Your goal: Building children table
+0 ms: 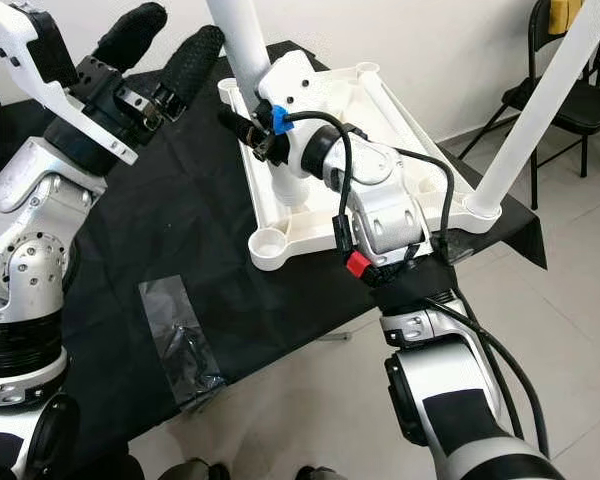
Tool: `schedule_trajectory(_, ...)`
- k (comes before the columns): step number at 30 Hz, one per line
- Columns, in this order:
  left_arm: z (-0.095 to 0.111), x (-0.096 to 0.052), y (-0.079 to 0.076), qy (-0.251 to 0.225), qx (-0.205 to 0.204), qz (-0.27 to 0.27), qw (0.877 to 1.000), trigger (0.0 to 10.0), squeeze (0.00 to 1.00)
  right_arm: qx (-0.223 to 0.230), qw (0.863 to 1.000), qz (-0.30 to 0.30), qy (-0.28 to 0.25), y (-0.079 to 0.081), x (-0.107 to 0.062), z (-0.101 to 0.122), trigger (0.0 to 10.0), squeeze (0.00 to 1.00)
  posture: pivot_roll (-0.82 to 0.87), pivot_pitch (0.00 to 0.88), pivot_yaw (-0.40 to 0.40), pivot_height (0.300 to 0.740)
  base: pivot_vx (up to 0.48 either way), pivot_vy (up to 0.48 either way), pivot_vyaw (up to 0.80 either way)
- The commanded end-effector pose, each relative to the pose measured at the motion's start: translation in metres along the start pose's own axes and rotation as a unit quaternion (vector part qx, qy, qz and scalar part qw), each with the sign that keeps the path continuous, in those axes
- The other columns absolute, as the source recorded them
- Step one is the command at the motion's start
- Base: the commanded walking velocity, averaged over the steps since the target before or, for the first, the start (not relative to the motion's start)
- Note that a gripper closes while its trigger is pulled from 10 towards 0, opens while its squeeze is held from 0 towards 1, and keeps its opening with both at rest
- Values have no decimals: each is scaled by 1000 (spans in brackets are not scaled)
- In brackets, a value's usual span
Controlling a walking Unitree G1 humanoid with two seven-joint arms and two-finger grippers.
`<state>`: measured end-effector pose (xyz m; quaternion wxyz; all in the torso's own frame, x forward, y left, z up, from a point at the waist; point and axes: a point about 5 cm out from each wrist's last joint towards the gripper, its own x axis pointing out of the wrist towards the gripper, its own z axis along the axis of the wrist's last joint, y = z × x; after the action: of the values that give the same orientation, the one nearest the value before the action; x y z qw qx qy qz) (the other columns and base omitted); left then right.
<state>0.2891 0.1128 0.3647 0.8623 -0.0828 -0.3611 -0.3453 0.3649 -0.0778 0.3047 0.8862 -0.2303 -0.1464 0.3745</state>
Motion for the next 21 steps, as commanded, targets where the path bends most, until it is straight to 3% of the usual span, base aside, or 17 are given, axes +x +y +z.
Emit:
schedule_trajectory(1, 4, 6, -12, -11, -5, -33, 999, 10000, 0, -10, 999, 32, 1, 15, 9, 3, 10000, 0, 7, 79, -4, 740, 0, 0, 0)
schedule_trajectory(8, -6, -1, -11, 9, -14, -52, 998, 10000, 0, 3, 1000, -14, 2, -1, 8, 5, 10000, 0, 6, 77, -3, 740, 0, 0, 0)
schedule_trajectory(16, -10, 8, -8, 10, -14, -26, 1000, 10000, 0, -26, 999, 37, 14, 21, 13, 1, 10000, 0, 3, 74, -5, 740, 0, 0, 0)
schedule_trajectory(17, -12, 10, -7, 18, -12, -18, 1000, 0, 0, -32, 998, 44, 15, 25, 13, 0, 10000, 0, 2, 72, -4, 740, 0, 0, 0)
schedule_trajectory(21, -17, 12, -5, 32, -13, -14, 999, 0, 0, -45, 997, 53, 17, 30, 15, -1, 10000, 0, 1, 71, -3, 740, 0, 0, 0)
